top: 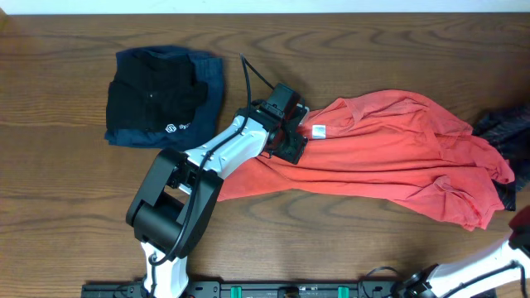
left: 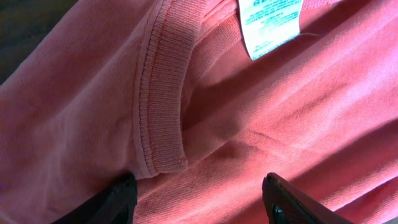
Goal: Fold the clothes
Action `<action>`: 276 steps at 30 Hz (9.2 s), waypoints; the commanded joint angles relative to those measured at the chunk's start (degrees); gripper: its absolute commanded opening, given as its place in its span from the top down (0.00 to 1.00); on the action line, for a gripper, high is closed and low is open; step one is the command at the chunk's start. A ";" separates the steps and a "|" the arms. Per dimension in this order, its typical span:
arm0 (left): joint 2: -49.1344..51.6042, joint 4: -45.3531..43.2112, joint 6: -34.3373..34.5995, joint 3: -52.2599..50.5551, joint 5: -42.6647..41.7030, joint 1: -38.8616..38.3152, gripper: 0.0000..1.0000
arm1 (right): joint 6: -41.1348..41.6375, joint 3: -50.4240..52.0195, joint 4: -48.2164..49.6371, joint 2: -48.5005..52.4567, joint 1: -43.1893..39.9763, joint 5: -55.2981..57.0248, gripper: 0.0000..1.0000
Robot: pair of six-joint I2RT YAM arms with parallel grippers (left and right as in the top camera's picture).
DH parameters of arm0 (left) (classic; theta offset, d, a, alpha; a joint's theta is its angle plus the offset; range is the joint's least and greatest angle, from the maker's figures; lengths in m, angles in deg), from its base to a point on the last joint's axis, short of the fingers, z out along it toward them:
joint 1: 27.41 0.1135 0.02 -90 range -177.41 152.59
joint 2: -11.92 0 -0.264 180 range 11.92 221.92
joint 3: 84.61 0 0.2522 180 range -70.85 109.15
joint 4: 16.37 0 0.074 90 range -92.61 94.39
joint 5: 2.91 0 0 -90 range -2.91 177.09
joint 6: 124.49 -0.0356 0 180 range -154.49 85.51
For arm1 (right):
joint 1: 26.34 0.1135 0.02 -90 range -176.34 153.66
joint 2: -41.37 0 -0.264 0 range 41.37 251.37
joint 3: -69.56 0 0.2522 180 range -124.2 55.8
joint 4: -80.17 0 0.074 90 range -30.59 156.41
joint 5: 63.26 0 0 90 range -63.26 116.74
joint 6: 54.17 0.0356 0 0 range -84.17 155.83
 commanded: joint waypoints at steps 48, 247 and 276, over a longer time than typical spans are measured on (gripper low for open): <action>0.76 -0.07 -0.74 -0.11 -0.72 -0.22 0.31 | 2.69 19.30 -19.71 15.63 -2.27 18.05 0.99; -38.34 25.73 -2.08 2.10 14.73 7.93 0.04 | -7.63 58.21 -6.45 1.07 57.31 19.32 0.64; -38.34 25.73 -2.05 2.10 14.71 7.93 0.04 | 5.25 47.08 37.66 1.66 64.54 10.36 0.99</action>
